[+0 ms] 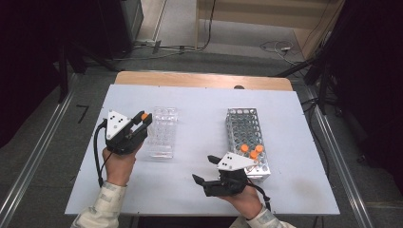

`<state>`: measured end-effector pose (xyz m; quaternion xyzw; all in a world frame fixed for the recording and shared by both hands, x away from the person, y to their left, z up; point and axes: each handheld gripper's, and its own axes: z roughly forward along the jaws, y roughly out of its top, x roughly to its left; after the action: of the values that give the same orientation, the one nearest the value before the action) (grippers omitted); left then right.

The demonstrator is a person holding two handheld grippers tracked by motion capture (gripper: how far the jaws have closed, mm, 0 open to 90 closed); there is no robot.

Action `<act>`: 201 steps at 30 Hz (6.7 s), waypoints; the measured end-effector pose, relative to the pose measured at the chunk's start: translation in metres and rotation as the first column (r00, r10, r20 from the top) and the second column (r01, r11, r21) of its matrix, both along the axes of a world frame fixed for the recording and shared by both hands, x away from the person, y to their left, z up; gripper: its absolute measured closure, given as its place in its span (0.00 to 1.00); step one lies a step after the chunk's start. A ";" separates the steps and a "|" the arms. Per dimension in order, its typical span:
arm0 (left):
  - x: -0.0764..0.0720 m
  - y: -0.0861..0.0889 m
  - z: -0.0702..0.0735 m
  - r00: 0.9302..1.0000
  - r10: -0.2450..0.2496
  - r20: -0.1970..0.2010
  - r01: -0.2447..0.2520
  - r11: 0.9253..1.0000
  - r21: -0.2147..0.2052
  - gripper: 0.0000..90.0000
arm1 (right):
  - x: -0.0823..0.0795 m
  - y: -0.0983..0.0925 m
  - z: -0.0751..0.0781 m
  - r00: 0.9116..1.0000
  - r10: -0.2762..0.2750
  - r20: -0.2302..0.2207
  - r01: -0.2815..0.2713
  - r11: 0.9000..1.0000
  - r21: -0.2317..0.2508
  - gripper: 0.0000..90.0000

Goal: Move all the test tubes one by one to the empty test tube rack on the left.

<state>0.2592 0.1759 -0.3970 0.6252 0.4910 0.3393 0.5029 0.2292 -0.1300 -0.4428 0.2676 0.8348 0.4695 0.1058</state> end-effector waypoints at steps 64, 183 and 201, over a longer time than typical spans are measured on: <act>-0.009 -0.009 -0.022 0.998 -0.004 -0.070 0.002 1.000 -0.031 0.22 | -0.009 -0.013 0.011 1.000 -0.013 0.026 0.012 0.999 0.039 0.25; -0.012 -0.017 -0.026 0.997 -0.011 -0.078 0.011 1.000 0.007 0.23 | -0.030 -0.126 0.020 0.915 -0.374 0.152 0.356 0.925 0.134 0.79; -0.012 -0.018 -0.026 0.997 -0.012 -0.074 0.013 1.000 0.007 0.23 | -0.033 -0.116 0.032 0.942 -0.309 0.133 0.284 0.942 0.177 0.80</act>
<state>0.2469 0.1584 -0.4231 0.6422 0.5042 0.3146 0.4843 0.1967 -0.2456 -0.4110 0.3595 0.7345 0.5317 0.2204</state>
